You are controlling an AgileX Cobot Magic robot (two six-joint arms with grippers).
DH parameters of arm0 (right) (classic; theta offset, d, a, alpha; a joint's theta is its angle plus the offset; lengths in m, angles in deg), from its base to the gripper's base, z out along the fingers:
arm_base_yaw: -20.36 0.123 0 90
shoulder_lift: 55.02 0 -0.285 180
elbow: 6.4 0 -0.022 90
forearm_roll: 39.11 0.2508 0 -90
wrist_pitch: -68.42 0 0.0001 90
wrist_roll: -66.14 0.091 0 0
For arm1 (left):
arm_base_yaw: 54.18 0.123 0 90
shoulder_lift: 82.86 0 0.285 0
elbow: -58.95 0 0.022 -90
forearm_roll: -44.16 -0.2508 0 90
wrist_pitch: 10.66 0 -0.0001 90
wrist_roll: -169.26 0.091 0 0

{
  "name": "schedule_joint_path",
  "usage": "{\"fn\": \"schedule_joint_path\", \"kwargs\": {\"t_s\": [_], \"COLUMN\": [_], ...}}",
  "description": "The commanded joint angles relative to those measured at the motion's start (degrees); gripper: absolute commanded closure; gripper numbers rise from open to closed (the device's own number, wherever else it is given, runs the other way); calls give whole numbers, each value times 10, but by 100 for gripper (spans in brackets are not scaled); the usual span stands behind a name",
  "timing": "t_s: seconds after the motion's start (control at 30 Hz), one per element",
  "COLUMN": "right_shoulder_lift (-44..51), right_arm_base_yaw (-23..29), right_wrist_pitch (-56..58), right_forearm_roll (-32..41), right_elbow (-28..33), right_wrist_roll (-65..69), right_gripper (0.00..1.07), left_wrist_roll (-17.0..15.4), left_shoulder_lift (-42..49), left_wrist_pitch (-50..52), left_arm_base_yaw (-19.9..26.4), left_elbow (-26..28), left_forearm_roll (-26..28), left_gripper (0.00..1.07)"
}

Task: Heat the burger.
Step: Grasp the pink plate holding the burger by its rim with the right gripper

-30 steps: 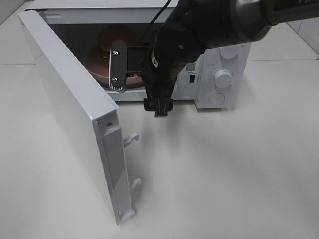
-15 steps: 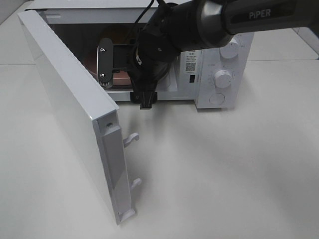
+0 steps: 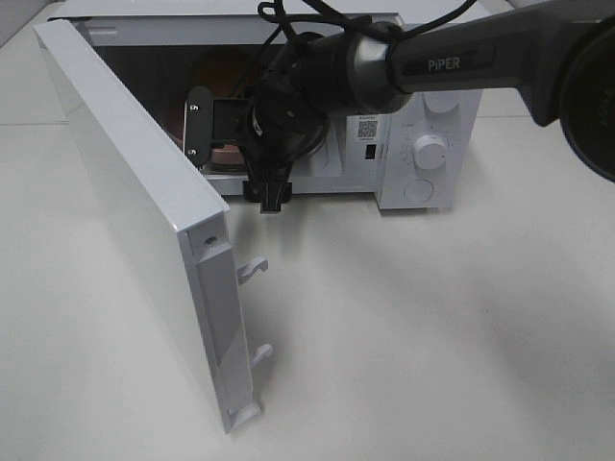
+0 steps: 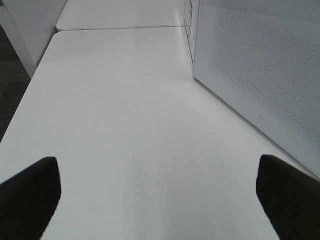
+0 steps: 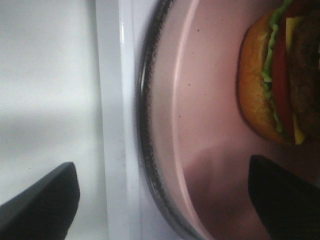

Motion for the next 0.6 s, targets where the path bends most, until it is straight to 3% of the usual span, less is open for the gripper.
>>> {"fn": "schedule_joint_path", "kwargs": {"t_s": [0.03,0.43,0.6], "right_shoulder_lift": [-8,-33,-34], "right_arm_base_yaw": [-4,-9,-9], "right_wrist_pitch": [-6,-10,-7], "right_forearm_roll": [-3,2,3], "right_elbow": [-9,-14,-14], "right_wrist_roll": [8,7,8], "right_gripper": [23,25,32], "left_wrist_roll": [-2,-1,-1], "left_shoulder_lift": [11,11,11], "left_wrist_pitch": [3,3,3], "left_arm_base_yaw": [1,1,1], "left_elbow": [-2,-2,-2], "left_forearm_roll": [-8,-10,-11], "left_gripper": [6,6,6]}}
